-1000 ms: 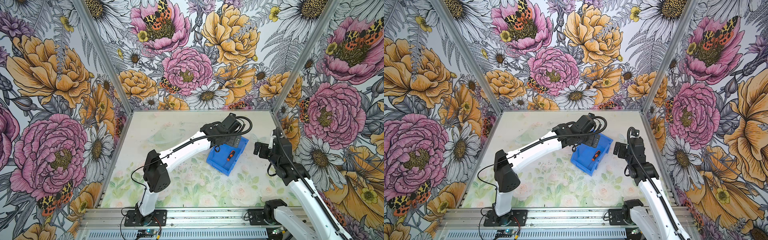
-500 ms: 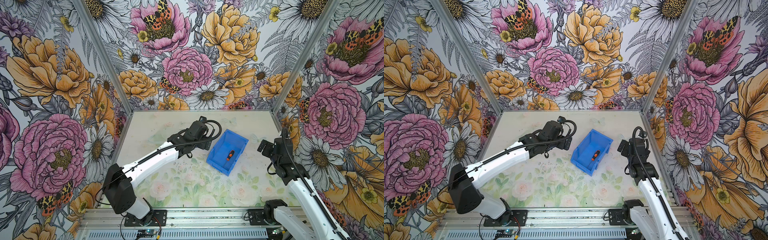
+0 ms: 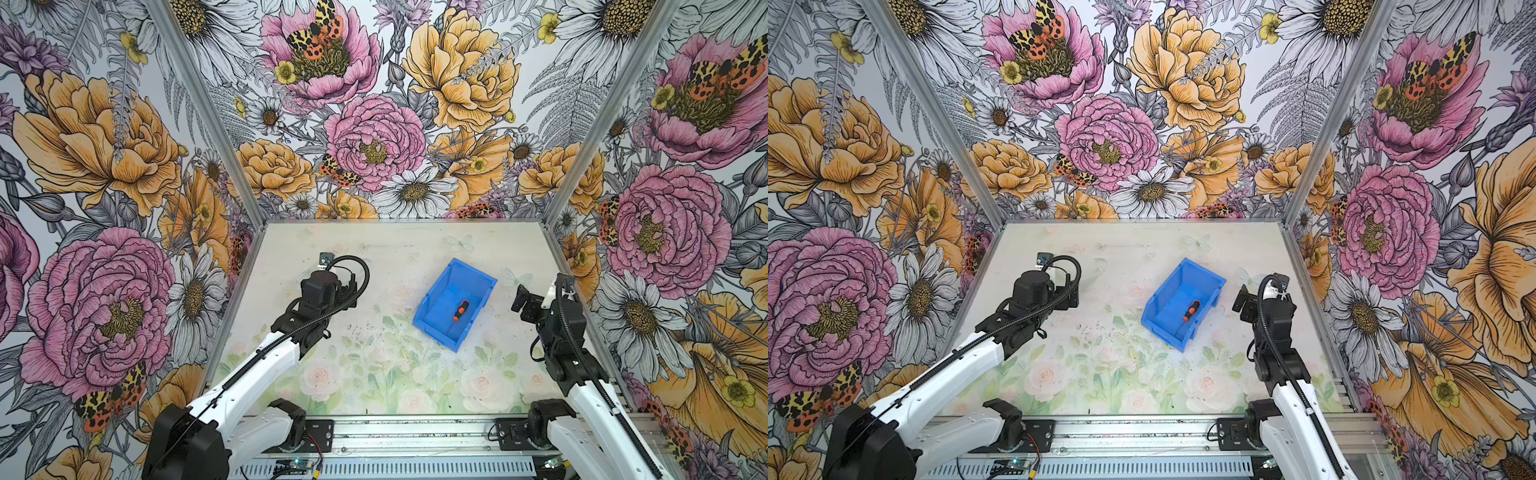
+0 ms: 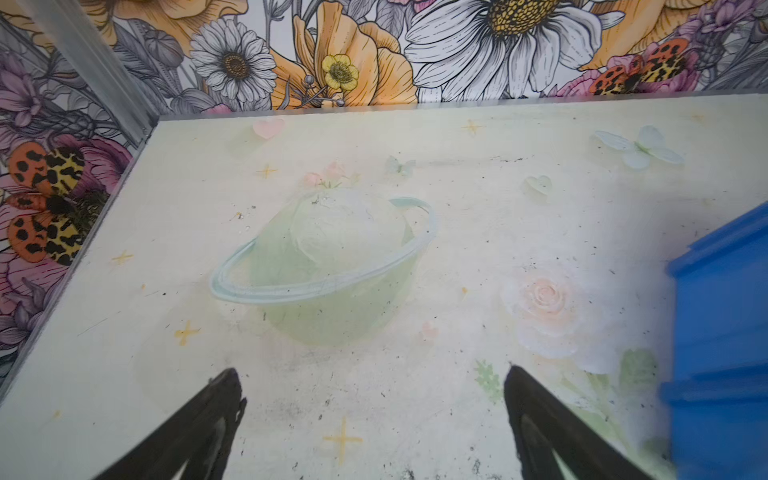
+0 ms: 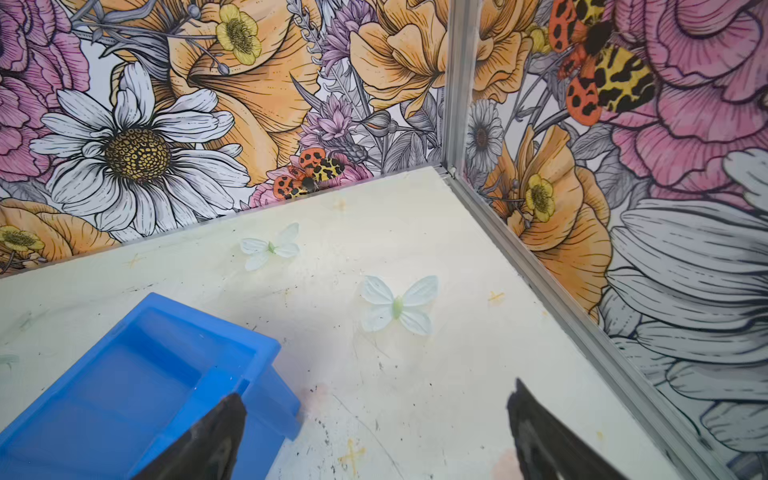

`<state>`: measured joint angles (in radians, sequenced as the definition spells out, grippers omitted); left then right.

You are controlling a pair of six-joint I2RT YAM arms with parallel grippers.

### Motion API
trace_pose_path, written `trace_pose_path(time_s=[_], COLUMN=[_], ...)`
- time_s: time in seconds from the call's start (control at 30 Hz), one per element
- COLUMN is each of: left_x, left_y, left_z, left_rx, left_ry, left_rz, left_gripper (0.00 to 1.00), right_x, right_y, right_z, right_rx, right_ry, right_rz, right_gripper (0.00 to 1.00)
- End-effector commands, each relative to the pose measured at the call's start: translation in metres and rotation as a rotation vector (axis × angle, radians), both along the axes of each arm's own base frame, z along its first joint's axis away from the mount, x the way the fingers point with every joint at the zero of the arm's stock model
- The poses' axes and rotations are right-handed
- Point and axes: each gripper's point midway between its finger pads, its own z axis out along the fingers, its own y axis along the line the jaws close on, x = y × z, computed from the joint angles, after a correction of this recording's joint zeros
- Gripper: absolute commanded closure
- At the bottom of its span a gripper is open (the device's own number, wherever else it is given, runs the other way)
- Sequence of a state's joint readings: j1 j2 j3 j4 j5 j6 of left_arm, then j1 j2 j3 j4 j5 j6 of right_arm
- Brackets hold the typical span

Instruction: Put the screwdriver in the bin

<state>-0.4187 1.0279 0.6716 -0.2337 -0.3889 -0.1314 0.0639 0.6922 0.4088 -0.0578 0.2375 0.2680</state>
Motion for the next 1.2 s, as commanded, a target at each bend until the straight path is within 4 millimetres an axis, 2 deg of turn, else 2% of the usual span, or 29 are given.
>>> trace_pose_path(time_s=[0.0,0.13,0.27,0.37,0.47,0.63,0.9,1.17], left_x=[-0.003,-0.009,-0.014,-0.018,-0.017,-0.002,0.036,0.062], left_y=[0.044,0.079,0.097,0.102,0.112,0.113,0.105,0.099], left_z=[0.004,-0.009,-0.012,-0.021,-0.036,-0.038,-0.04,-0.038], left_rx=[0.039,0.04,0.06,0.072,0.042,0.068,0.026,0.015], left_ry=[-0.055,-0.092,-0.196,-0.275,-0.247,-0.235,-0.252,-0.281], left_rz=[0.186,0.299,0.319,0.287,0.313,0.288,0.251,0.209], left_gripper=[0.01,0.01,0.01,0.01,0.01,0.01,0.01,0.01], right_x=[0.014,0.026,0.03,0.03,0.03,0.043,0.083,0.095], right_y=[0.0,0.002,0.0,0.0,-0.002,-0.002,0.004,-0.004], right_z=[0.005,-0.01,-0.033,-0.047,-0.057,-0.055,-0.055,-0.06], right_rx=[-0.05,-0.136,-0.184,-0.171,-0.17,-0.176,-0.174,-0.182], right_ry=[-0.069,-0.022,0.04,0.04,0.044,0.019,-0.005,-0.045], right_rz=[0.013,0.051,0.057,0.059,0.043,0.041,0.065,0.033], right_gripper=[0.01,0.0,0.01,0.0,0.0,0.0,0.01,0.01])
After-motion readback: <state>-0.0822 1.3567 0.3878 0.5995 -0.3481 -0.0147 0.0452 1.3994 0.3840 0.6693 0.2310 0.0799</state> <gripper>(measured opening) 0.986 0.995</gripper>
